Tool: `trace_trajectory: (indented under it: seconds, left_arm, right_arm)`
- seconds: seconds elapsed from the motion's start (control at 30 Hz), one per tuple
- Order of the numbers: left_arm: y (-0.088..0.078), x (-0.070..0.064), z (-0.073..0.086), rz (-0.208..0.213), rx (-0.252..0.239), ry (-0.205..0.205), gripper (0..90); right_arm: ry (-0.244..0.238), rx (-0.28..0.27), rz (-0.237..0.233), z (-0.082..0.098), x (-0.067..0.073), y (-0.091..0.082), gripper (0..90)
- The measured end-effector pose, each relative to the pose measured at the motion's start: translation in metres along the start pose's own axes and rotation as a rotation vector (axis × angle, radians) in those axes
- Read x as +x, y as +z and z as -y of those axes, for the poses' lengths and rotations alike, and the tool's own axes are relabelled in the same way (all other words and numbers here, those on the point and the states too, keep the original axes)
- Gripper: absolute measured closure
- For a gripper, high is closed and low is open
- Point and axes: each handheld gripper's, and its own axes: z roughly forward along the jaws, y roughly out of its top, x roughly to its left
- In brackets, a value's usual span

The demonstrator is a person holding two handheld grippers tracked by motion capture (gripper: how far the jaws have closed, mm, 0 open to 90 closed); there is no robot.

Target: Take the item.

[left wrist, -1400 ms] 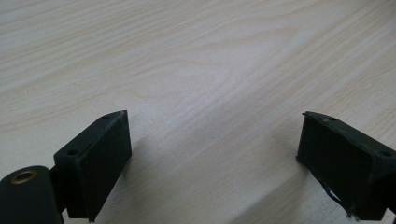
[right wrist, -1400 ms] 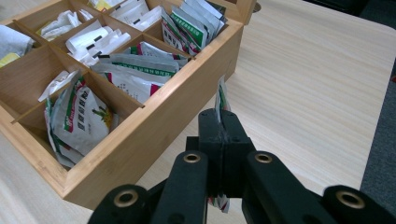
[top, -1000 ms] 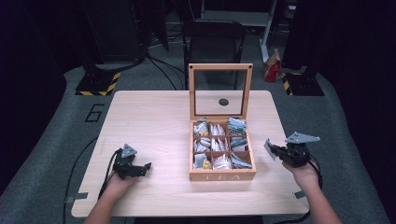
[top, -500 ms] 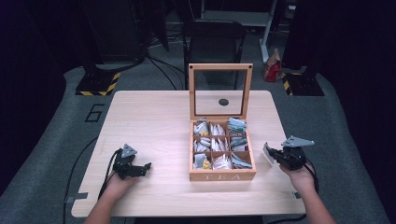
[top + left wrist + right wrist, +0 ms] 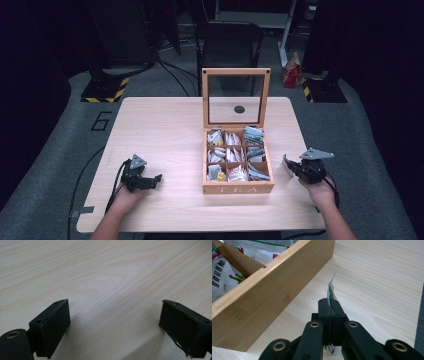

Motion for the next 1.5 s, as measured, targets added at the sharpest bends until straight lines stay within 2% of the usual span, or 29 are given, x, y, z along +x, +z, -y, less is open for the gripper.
trace_trajectory:
  seconds: [0.2,0.67,0.97,1.3,1.5]
  left_arm:
    - [0.000,0.000,0.000,0.000,0.000,0.001,9.4]
    - [0.000,0.000,0.000,0.000,-0.001,0.000,9.4]
    - [0.000,0.000,0.000,-0.002,-0.005,0.004,9.4]
    - [0.000,0.000,0.000,0.000,0.000,0.001,9.4]
    - [0.000,0.000,0.000,-0.002,-0.004,0.004,9.4]
  right_arm:
    - [-0.017,0.026,-0.016,0.002,0.003,0.004,89.1]
    - [-0.004,0.026,-0.054,0.009,0.010,0.012,87.2]
    - [-0.028,0.039,-0.049,0.012,0.014,0.016,83.9]
    - [-0.034,0.046,-0.056,0.013,0.016,0.017,81.4]
    - [-0.051,0.053,-0.043,0.013,0.018,0.018,79.2]
